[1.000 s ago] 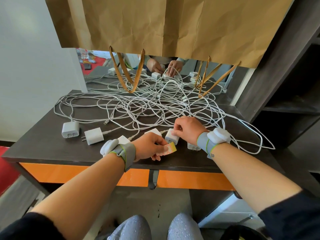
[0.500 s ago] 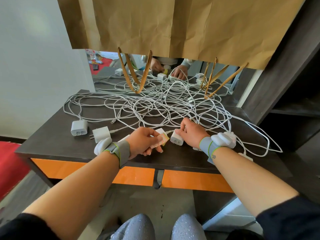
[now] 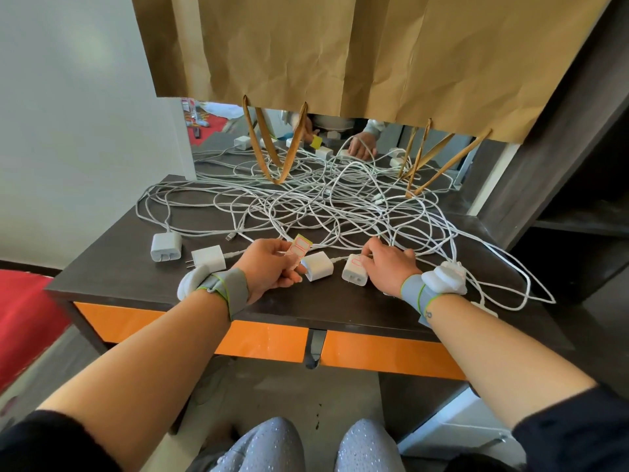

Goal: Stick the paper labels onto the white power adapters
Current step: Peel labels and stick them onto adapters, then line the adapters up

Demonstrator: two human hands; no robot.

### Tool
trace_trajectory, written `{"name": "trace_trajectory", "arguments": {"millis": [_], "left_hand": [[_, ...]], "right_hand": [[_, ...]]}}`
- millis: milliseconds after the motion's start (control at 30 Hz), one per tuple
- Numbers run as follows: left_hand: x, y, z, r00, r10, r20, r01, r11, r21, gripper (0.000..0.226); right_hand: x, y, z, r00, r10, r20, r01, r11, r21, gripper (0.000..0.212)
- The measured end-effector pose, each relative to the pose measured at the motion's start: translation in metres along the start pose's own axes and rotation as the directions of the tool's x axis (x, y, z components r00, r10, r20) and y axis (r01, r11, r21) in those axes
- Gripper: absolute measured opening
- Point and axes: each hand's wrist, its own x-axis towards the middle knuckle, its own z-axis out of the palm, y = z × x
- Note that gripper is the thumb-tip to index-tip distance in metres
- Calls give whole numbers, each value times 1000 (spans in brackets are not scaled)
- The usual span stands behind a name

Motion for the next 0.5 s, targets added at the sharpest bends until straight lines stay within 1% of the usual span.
{"name": "trace_trajectory", "arguments": {"millis": [67, 233, 300, 400, 433, 500], "left_hand": [[-1, 0, 1, 1000, 6, -7, -6, 1000, -16, 8], [-5, 2, 2, 999, -26, -28, 25, 999, -20, 14], [-7, 3, 3, 999, -38, -28, 37, 999, -30, 15], [-10, 5, 5, 998, -70, -7, 69, 997, -31, 13], [-11, 6, 6, 997, -82, 3, 82, 996, -29, 11], [-14, 8, 7, 994, -108, 23, 108, 994, -19, 10]], "right_hand": [[-2, 0, 0, 1000, -3, -1, 3, 1000, 6, 21], [-5, 4, -1, 999, -33, 37, 33, 999, -5, 21], [-7, 5, -4, 999, -27, 33, 27, 1000, 5, 26], [-10, 2, -14, 998, -2, -70, 8, 997, 74, 27], [-12, -1, -19, 994, -6, -107, 18, 994, 112, 25], [-16, -9, -28, 986, -58, -156, 85, 982, 171, 20]]}}
